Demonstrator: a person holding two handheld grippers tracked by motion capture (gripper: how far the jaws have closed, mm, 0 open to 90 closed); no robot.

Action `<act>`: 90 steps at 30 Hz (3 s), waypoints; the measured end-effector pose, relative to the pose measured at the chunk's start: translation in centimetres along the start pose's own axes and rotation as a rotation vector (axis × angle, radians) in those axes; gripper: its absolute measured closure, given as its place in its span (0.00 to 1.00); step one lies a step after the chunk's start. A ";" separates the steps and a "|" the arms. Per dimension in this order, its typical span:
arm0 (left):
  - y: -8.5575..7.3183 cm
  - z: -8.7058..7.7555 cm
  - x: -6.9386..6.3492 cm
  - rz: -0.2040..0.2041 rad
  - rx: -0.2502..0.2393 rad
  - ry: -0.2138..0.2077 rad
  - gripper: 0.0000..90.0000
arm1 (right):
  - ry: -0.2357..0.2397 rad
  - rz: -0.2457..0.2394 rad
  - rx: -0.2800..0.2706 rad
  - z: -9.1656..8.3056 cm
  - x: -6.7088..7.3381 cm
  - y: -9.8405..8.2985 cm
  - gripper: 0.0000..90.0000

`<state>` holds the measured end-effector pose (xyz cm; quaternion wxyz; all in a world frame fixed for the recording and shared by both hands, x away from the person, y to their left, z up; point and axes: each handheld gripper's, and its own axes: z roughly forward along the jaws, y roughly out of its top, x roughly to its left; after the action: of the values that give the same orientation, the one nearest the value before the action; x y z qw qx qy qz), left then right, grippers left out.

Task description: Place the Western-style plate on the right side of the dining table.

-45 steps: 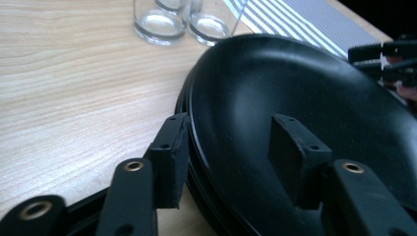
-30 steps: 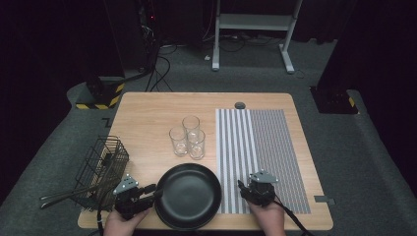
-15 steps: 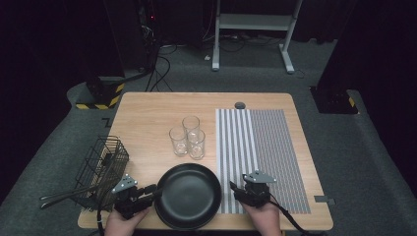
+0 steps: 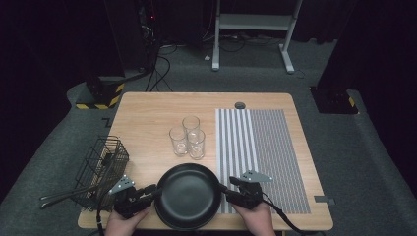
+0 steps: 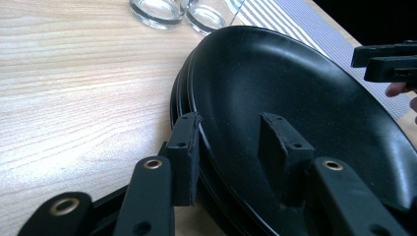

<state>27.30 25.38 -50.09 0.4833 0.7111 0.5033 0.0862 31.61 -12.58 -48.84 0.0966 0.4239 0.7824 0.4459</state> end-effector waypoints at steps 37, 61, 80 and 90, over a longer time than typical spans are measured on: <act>0.0 0.1 -0.5 -0.023 0.026 -0.014 0.66 | 0.077 0.096 0.071 1.2 1.2 -1.2 0.71; -0.4 1.6 -1.1 -0.029 0.063 -0.054 0.68 | 0.062 0.093 0.043 0.8 0.3 -0.4 0.70; -0.3 1.7 -0.3 -0.101 0.064 -0.109 0.67 | 0.064 0.078 0.061 0.2 0.9 -0.8 0.67; -0.6 2.4 -0.6 -0.097 0.095 -0.130 0.67 | 0.054 0.027 0.058 1.2 0.4 1.5 0.72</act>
<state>28.07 23.47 -51.52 0.4843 0.7122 0.5082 -0.0076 32.87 -11.19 -48.29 0.0570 0.4247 0.7917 0.4354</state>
